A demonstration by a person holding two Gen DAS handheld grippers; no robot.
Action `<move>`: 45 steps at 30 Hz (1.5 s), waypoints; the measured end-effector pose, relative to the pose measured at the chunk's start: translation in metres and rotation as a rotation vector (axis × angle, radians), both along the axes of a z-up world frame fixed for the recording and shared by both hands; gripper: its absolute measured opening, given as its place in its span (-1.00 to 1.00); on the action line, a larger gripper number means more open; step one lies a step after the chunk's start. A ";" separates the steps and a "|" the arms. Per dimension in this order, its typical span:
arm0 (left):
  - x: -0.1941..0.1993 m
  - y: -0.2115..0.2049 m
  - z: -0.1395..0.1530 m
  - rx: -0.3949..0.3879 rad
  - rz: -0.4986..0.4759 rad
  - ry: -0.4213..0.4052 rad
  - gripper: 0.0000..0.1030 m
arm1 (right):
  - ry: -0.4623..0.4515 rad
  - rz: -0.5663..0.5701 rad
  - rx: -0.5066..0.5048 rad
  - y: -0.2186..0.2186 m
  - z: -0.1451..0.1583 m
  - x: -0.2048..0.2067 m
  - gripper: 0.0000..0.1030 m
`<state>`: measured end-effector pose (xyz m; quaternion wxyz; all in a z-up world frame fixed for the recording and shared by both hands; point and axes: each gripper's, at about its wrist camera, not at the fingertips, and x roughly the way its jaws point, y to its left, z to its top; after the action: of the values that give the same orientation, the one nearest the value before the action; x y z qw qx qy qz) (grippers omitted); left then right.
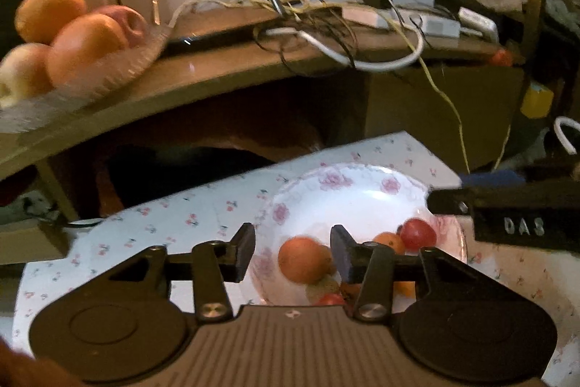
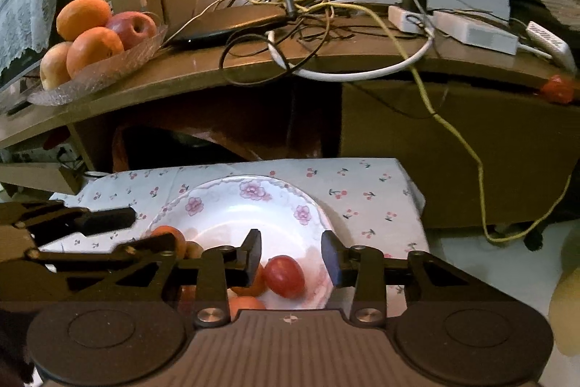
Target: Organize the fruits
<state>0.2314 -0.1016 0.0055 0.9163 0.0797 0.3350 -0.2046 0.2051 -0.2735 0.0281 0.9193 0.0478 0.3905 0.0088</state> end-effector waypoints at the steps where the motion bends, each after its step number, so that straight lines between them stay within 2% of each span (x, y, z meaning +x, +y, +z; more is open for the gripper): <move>1: -0.003 0.003 0.004 -0.010 0.010 -0.004 0.06 | -0.001 -0.001 0.001 0.000 0.002 -0.004 -0.19; 7: -0.027 0.022 0.020 -0.024 0.065 -0.022 0.21 | -0.003 -0.021 0.023 0.000 0.015 -0.030 -0.17; 15: -0.068 0.045 0.014 -0.013 0.136 0.028 0.25 | 0.010 -0.016 0.037 0.011 0.025 -0.071 -0.16; 17: -0.080 0.047 0.012 -0.002 0.144 0.032 0.38 | 0.023 -0.016 0.042 0.014 0.025 -0.083 -0.12; 18: -0.087 0.047 0.011 0.005 0.146 0.034 0.42 | 0.031 -0.016 0.040 0.015 0.024 -0.088 -0.06; 22: -0.110 0.045 0.007 0.031 0.137 0.046 0.49 | 0.063 -0.010 0.032 0.024 0.019 -0.109 -0.06; 31: -0.146 0.044 0.007 0.050 0.159 0.055 0.99 | 0.068 -0.011 0.057 0.037 0.020 -0.148 -0.04; 37: -0.162 0.051 0.003 0.078 0.196 0.078 1.00 | 0.085 -0.026 0.072 0.039 0.019 -0.169 -0.02; 45: -0.181 0.058 0.000 0.028 0.208 0.134 1.00 | 0.110 -0.026 0.074 0.048 0.016 -0.188 0.00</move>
<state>0.0508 -0.0439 0.0050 0.9069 0.0435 0.4047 -0.1086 0.0172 -0.2253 0.0437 0.8942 0.0872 0.4390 0.0088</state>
